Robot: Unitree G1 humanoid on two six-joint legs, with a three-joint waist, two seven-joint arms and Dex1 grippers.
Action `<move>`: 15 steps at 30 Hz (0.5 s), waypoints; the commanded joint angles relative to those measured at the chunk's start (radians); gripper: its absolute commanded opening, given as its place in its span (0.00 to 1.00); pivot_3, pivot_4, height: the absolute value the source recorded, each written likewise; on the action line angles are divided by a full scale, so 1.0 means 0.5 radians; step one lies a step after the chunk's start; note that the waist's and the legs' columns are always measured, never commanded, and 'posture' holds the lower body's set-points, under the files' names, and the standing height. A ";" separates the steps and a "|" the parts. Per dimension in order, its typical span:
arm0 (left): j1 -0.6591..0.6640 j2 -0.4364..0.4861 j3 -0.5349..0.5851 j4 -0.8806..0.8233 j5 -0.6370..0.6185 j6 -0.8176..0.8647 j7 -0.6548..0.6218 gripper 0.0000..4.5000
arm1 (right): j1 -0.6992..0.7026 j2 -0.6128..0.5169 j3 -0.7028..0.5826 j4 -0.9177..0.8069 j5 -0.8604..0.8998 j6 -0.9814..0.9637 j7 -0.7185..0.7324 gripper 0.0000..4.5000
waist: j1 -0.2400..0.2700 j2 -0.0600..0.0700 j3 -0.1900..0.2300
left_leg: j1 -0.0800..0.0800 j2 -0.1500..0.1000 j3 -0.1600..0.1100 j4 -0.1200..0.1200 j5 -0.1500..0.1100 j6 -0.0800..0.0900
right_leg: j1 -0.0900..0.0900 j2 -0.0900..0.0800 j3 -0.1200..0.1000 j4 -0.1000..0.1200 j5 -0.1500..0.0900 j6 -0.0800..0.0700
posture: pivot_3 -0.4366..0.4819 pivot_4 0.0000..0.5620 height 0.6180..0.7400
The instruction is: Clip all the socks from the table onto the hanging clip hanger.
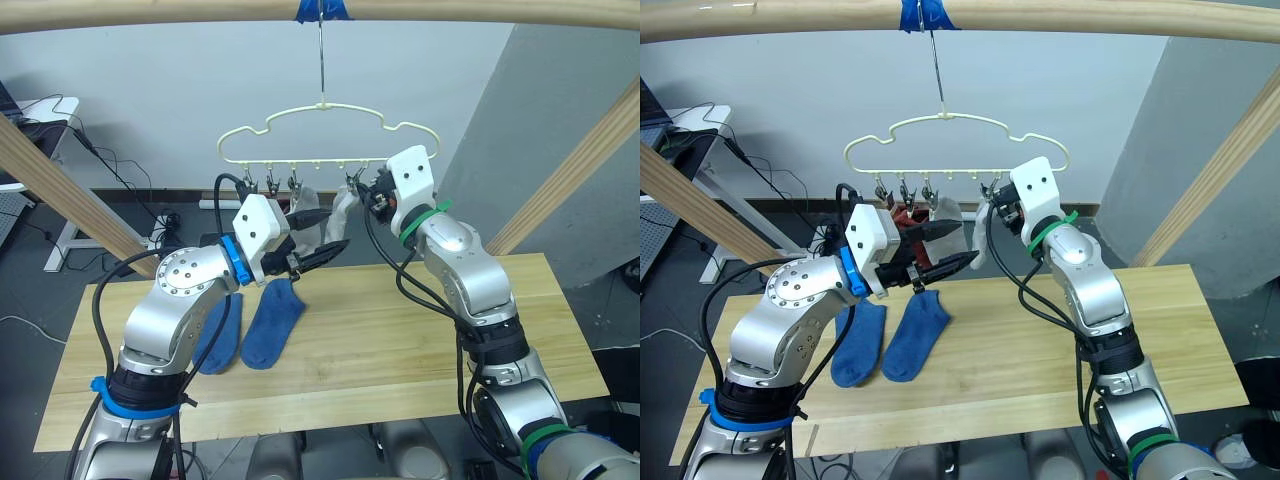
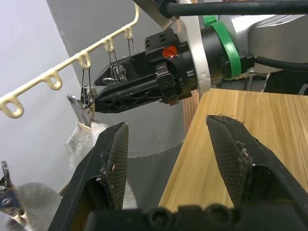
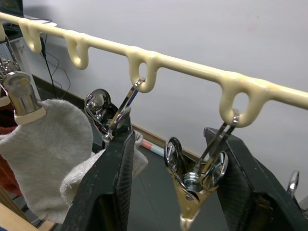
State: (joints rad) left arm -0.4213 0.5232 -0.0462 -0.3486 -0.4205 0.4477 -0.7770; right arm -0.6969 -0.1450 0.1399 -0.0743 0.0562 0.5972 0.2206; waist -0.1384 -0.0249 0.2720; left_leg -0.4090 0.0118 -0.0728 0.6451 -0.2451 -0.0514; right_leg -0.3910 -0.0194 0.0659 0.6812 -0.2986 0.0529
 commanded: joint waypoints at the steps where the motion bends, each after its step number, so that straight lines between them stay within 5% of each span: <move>1: 0.003 -0.003 -0.008 -0.102 -0.013 -0.013 0.003 0.63 | -0.044 0.019 -0.043 -0.058 -0.046 -0.013 -0.076 0.53 | 0.000 0.000 0.000 | 0.000 0.000 0.000 0.000 0.000 0.000 | 0.000 0.000 0.000 0.000 0.000 0.000 | 0.32 0.43 1.00; 9: 0.003 0.000 -0.012 -0.112 -0.022 0.000 0.006 0.63 | 0.012 0.048 -0.071 -0.151 -0.063 0.060 -0.162 0.53 | 0.000 0.000 0.000 | 0.000 0.000 0.000 0.000 0.000 0.000 | 0.000 0.000 0.000 0.000 0.000 0.000 | 0.32 0.44 1.00; 15: 0.004 0.002 -0.013 -0.109 -0.021 -0.001 0.002 0.63 | 0.040 0.070 -0.080 -0.193 -0.059 0.110 -0.160 0.27 | 0.000 0.000 0.000 | 0.000 0.000 0.000 0.000 0.000 0.000 | 0.000 0.000 0.000 0.001 0.000 0.000 | 0.31 0.44 1.00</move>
State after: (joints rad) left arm -0.4212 0.5233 -0.0543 -0.3562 -0.4215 0.4517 -0.7753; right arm -0.6783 -0.1117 0.1104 -0.1189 0.0247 0.6544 0.1462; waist -0.1385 -0.0249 0.2720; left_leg -0.4090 0.0117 -0.0727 0.6454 -0.2450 -0.0514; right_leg -0.3910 -0.0194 0.0659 0.6815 -0.2985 0.0529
